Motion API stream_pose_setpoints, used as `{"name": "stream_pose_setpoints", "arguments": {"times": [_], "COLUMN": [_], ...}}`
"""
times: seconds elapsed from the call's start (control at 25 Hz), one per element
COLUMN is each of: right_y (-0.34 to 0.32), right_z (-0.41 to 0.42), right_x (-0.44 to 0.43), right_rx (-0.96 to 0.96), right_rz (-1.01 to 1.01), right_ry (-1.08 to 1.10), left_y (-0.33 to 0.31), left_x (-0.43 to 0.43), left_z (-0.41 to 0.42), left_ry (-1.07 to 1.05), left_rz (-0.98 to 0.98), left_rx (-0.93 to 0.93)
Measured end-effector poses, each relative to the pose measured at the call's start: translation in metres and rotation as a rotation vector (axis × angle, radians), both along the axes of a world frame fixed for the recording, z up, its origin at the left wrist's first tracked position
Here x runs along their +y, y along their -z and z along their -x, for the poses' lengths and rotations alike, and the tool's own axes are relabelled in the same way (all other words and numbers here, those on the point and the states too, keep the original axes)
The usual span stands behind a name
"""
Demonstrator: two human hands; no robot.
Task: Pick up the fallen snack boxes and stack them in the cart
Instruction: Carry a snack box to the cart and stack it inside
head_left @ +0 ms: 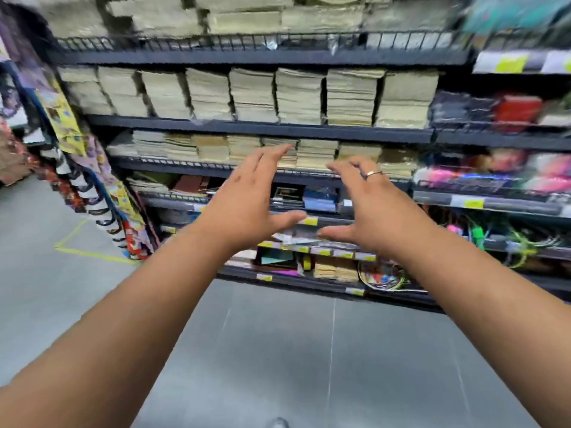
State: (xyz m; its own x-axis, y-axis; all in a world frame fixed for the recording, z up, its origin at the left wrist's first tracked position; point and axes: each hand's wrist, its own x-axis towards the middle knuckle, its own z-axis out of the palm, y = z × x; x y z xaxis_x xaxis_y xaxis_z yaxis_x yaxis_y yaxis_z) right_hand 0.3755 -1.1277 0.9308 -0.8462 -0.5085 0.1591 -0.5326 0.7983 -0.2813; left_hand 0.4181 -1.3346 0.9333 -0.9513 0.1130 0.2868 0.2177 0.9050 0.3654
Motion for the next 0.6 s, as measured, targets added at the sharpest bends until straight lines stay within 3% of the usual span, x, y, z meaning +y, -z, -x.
{"name": "stream_pose_setpoints", "arguments": {"times": [0.28,0.6], "right_y": [-0.059,-0.081], "right_z": [0.014,-0.041], "right_x": [0.062,0.176], "right_rx": [0.158,0.319], "right_rz": [0.163,0.389], "right_ry": [0.316,0.721], "left_y": [-0.063,-0.085], "left_x": [0.056,0.202], "left_z": [0.086,0.123], "left_ry": [0.433,0.914], "left_rz": [-0.246,-0.451], "left_rx": [0.135,0.097]}}
